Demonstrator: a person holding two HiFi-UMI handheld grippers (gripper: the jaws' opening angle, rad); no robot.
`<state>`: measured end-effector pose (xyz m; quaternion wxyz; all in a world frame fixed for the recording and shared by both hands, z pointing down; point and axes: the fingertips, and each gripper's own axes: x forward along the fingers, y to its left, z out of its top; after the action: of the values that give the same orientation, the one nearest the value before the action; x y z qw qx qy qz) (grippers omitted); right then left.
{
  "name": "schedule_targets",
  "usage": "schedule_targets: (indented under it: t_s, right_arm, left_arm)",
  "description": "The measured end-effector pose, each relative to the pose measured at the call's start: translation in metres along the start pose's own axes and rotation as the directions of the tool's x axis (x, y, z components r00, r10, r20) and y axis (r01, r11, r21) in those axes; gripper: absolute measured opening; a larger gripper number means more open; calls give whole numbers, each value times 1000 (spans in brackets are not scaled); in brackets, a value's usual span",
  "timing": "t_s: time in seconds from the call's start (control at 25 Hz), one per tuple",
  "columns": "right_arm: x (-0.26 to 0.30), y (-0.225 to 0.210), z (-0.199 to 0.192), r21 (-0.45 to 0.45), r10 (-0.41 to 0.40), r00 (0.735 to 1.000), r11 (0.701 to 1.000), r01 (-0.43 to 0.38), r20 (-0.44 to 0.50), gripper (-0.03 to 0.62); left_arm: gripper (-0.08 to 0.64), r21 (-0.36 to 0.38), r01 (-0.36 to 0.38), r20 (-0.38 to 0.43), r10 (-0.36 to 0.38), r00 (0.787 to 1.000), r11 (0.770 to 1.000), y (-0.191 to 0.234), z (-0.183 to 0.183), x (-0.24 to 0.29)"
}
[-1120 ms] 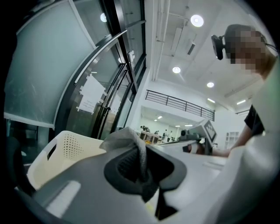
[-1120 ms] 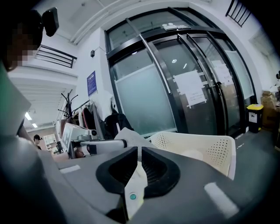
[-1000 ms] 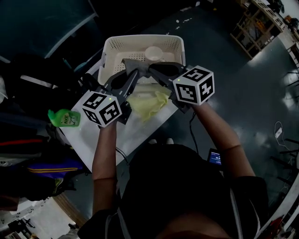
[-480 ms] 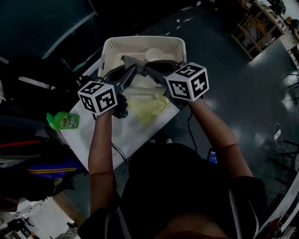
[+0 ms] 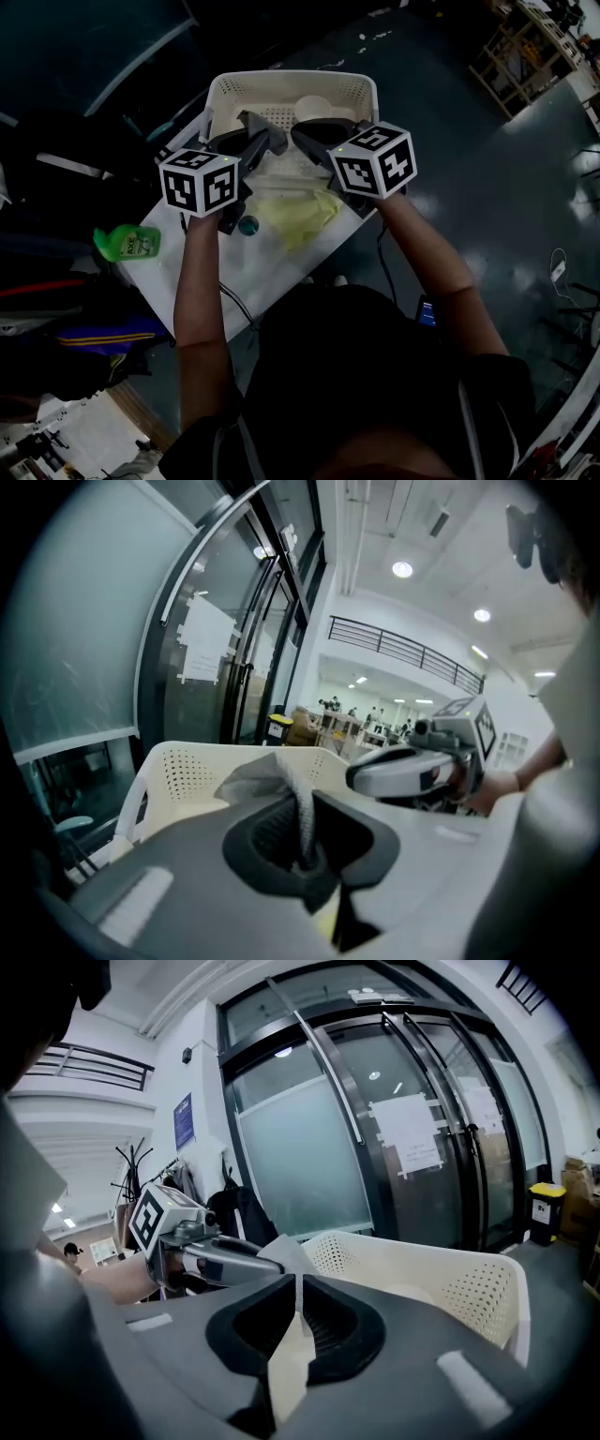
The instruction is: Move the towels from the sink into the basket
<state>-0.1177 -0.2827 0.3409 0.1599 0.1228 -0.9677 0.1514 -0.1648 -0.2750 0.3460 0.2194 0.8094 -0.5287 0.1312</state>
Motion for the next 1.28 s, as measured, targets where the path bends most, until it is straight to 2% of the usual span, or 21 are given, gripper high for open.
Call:
schedule_targets:
  t_s: [0.16, 0.28, 0.32, 0.4, 0.48, 0.56, 0.64, 0.8, 1.28]
  right_arm:
    - [2, -1, -1, 1, 5, 1000, 1000, -5, -5, 26]
    - [2, 0, -2, 2, 7, 1000, 1000, -7, -14, 29]
    - [2, 0, -2, 2, 6, 1000, 1000, -6, -15, 29]
    - [1, 2, -2, 4, 6, 1000, 1000, -6, -12, 29]
    - [0, 3, -2, 8, 5, 1000, 1000, -5, -7, 29]
    - [0, 3, -2, 10, -2, 1000, 1000, 2, 1, 27]
    - [-3, 3, 0, 10, -13, 1000, 1000, 13, 15, 0]
    - [-8, 5, 3, 11, -35, 999, 999, 34, 40, 0]
    - [-29, 33, -5, 16, -54, 997, 998, 53, 58, 0]
  left_arm:
    - [47, 63, -32, -86, 37, 996, 998, 4, -8, 5]
    - [226, 97, -53, -124, 65, 990, 994, 5, -10, 7]
    - [252, 97, -65, -124, 76, 989, 993, 7, -9, 7]
    - [252, 92, -86, -102, 95, 990, 992, 8, -4, 5]
    - [227, 89, -91, -58, 97, 994, 992, 7, 2, 1]
    - [89, 78, -85, -3, 86, 996, 993, 3, 10, -4]
    - [9, 39, -76, 54, 74, 996, 996, 0, 17, -8]
    - [8, 4, -57, 123, 56, 991, 998, -10, 21, -16]
    - [8, 12, -14, 159, 12, 987, 1000, -46, 1, -32]
